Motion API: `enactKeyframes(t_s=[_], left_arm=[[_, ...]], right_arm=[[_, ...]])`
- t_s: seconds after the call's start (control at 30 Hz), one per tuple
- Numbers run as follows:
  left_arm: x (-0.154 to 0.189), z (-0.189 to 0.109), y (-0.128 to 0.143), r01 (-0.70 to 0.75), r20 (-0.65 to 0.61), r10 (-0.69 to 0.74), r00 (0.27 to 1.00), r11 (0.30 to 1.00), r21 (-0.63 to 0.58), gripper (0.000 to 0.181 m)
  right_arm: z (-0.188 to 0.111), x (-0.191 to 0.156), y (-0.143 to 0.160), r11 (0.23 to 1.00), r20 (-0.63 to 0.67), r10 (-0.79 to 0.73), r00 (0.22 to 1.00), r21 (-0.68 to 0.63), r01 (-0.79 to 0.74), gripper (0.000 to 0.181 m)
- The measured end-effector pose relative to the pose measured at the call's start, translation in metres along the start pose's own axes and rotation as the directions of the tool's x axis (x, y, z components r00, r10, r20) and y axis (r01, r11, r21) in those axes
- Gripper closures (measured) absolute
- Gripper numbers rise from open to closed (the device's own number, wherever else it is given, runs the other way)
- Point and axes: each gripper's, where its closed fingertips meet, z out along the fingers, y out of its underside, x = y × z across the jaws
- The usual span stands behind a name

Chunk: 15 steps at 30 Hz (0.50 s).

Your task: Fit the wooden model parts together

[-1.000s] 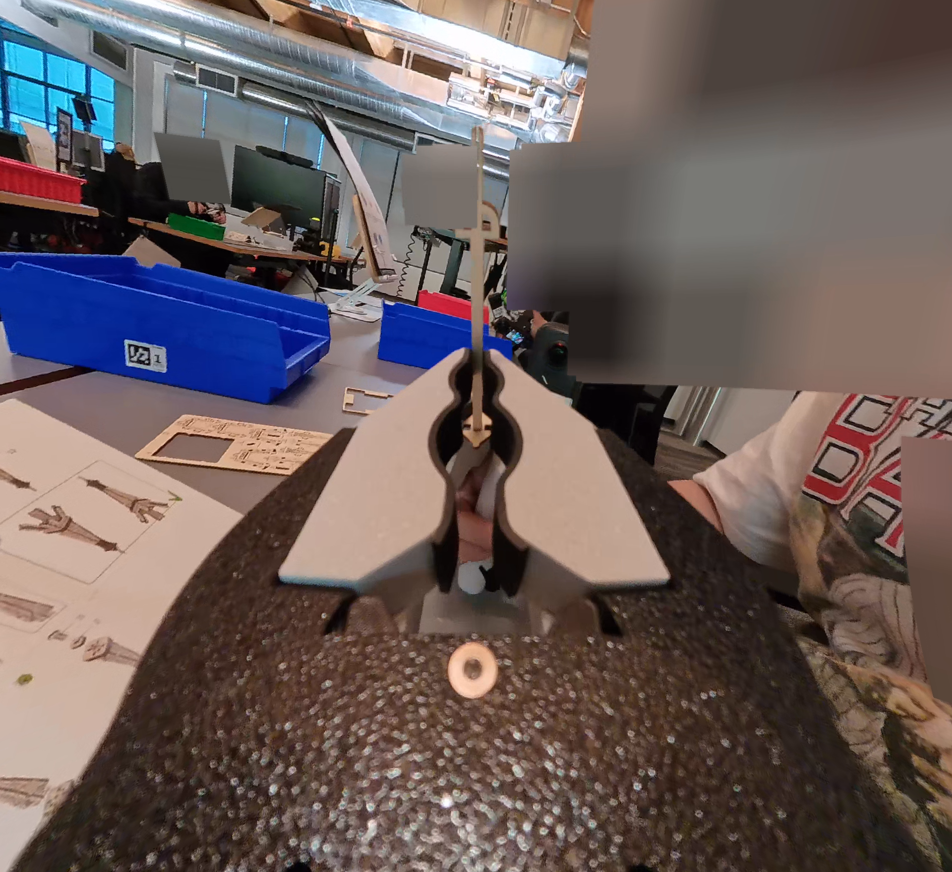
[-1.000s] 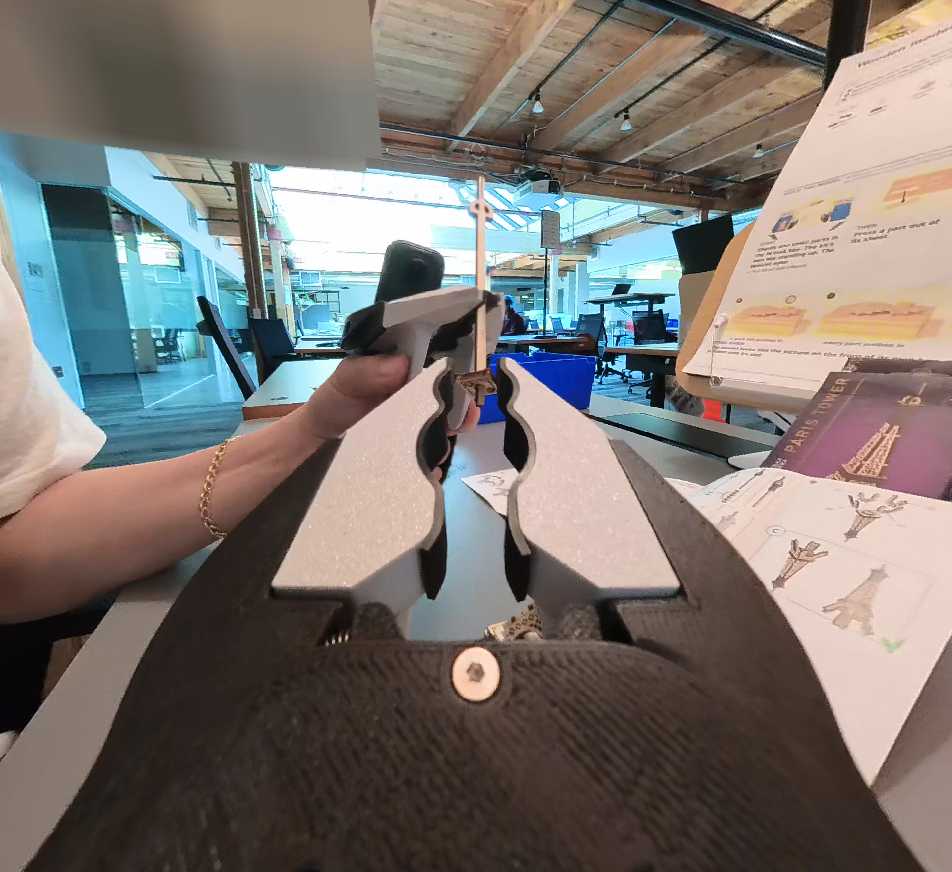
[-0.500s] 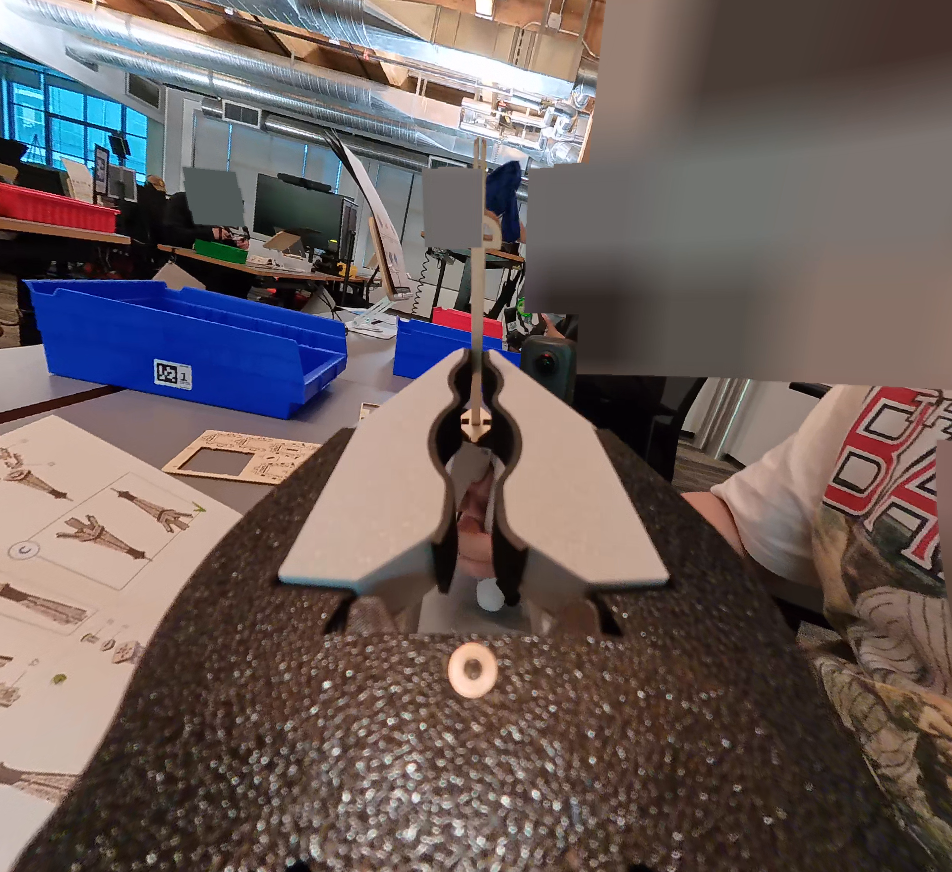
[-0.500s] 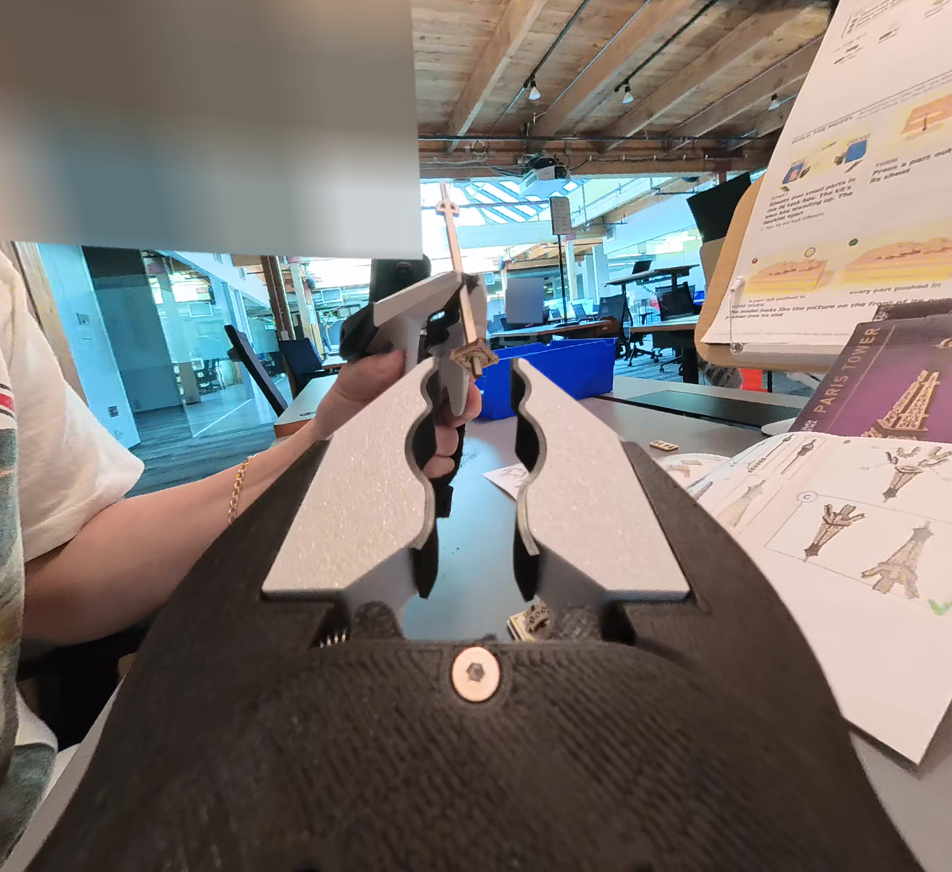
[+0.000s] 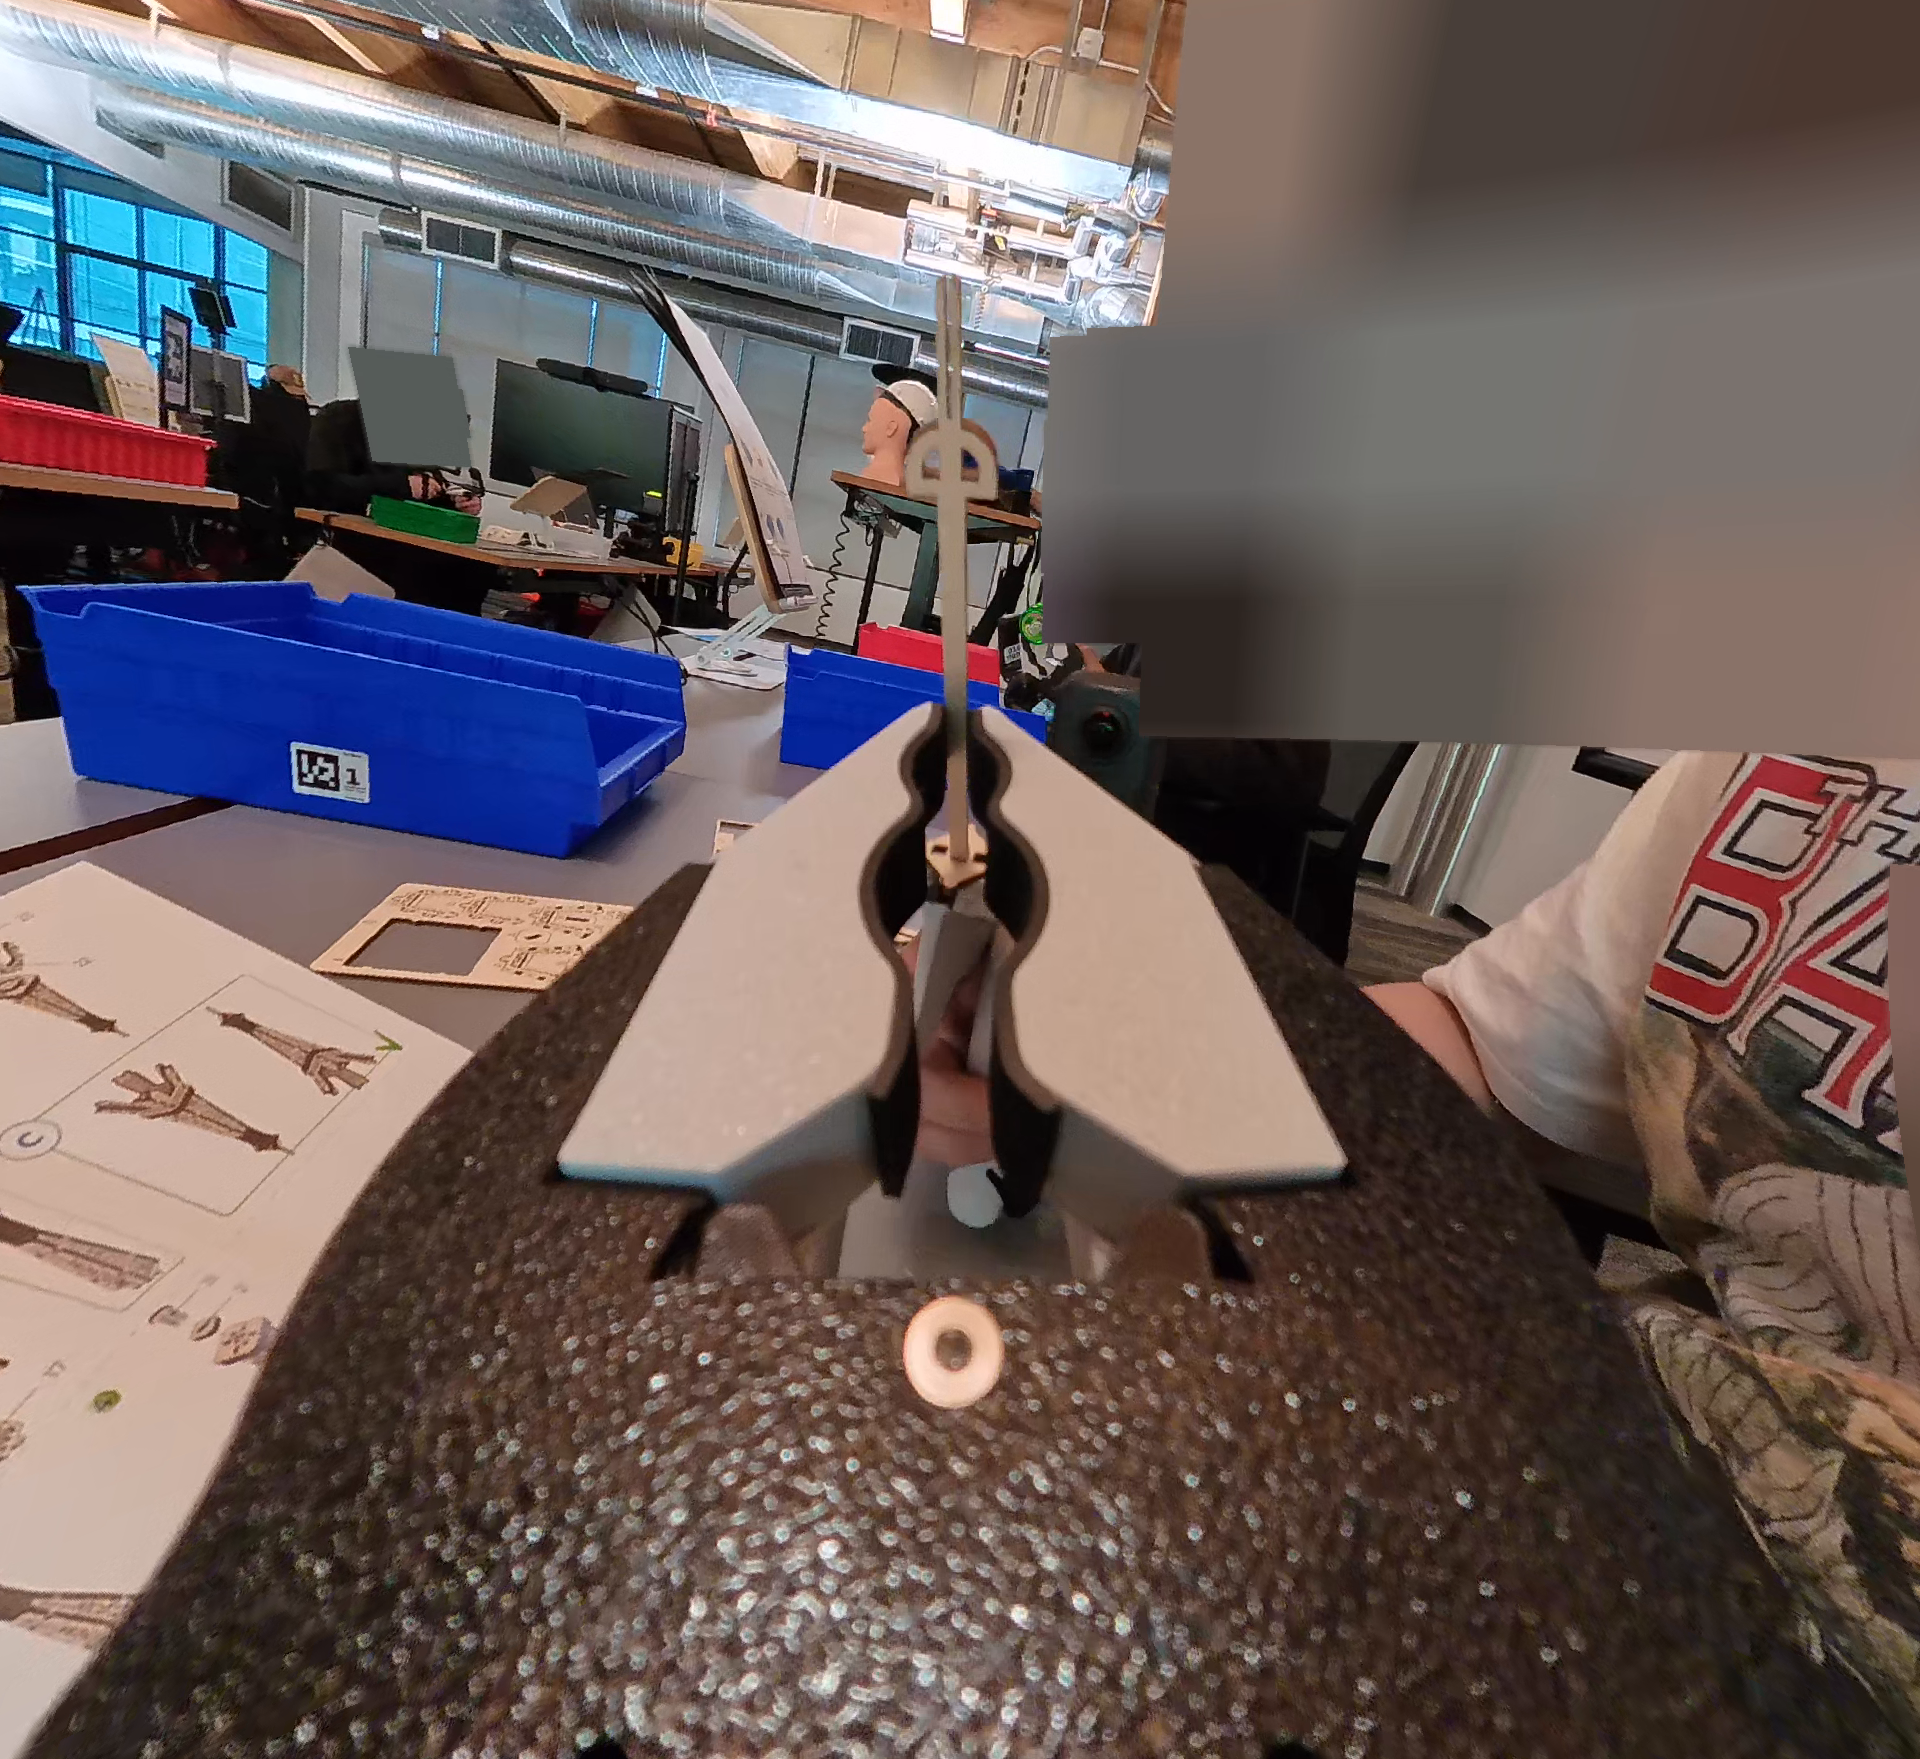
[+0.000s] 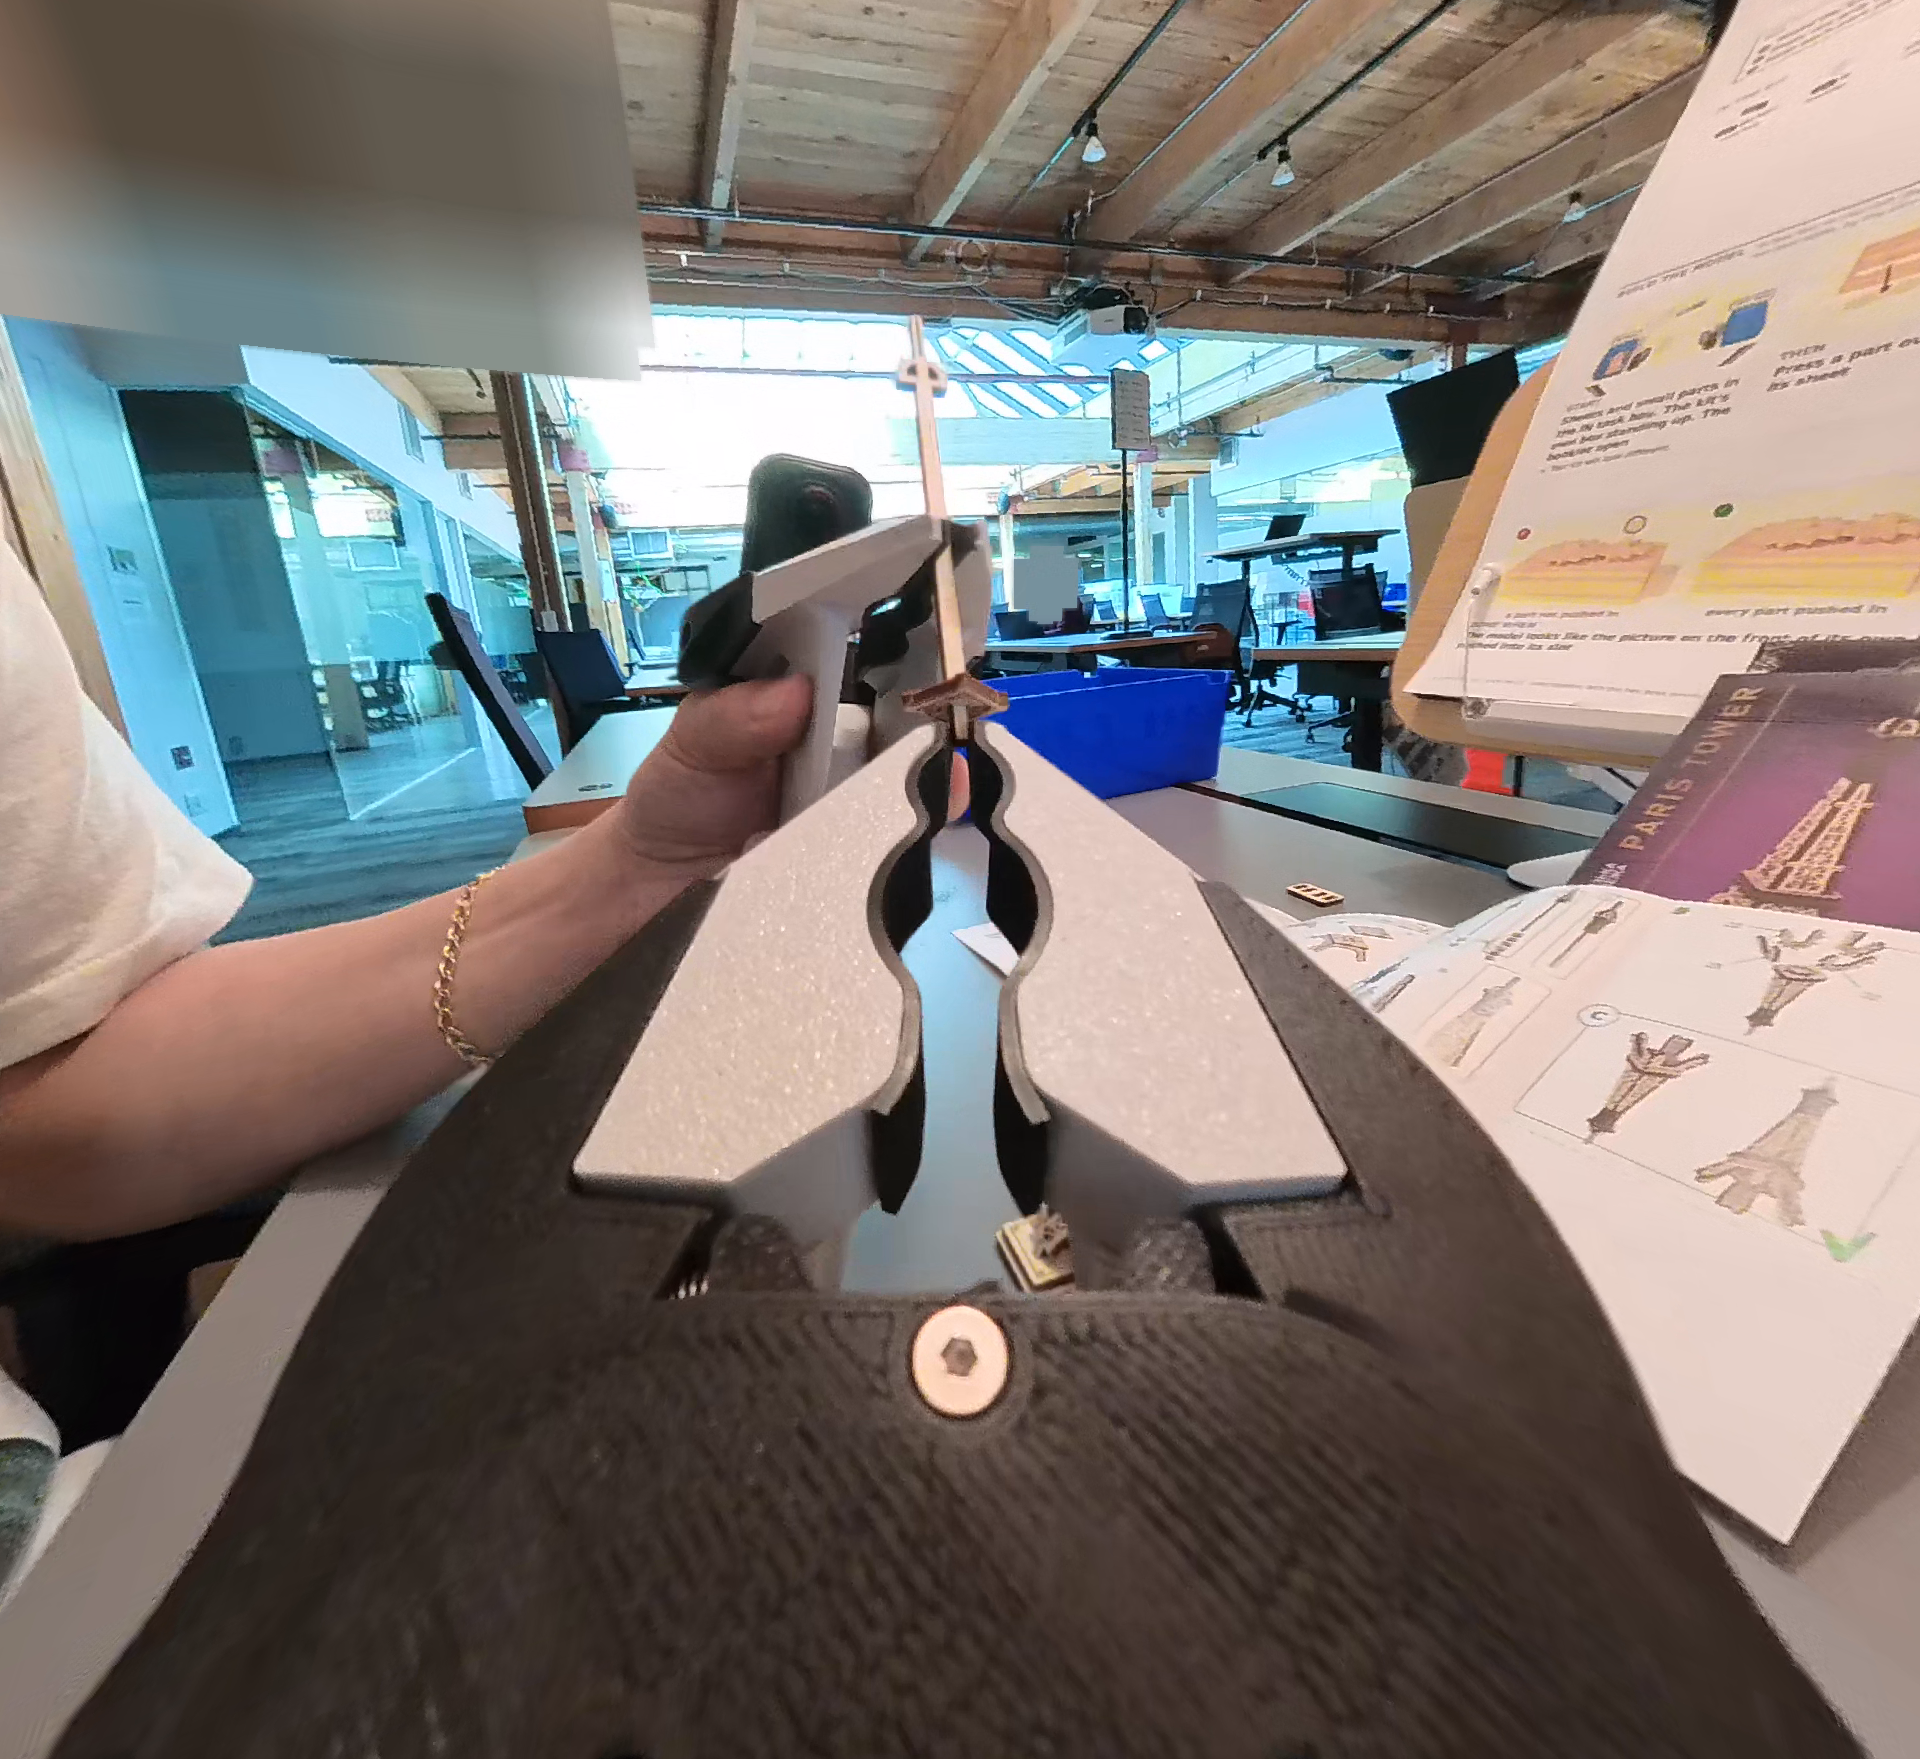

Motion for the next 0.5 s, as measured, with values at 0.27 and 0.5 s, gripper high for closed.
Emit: enactKeyframes(t_s=[0.27,0.5], left_arm=[[-0.004,-0.001,0.0,-0.054,0.045,0.054,0.998,0.999,-0.001,0.177],[0.001,-0.003,0.014,-0.108,0.001,0.109,0.994,0.988,-0.109,0.161]], right_arm=[[0.0,0.001,-0.001,0.999,-0.018,-0.048,0.999,-0.001,0.048,0.181],[-0.002,0.001,-0.007,0.999,0.003,0.005,1.0,0.033,-0.005,0.181]])
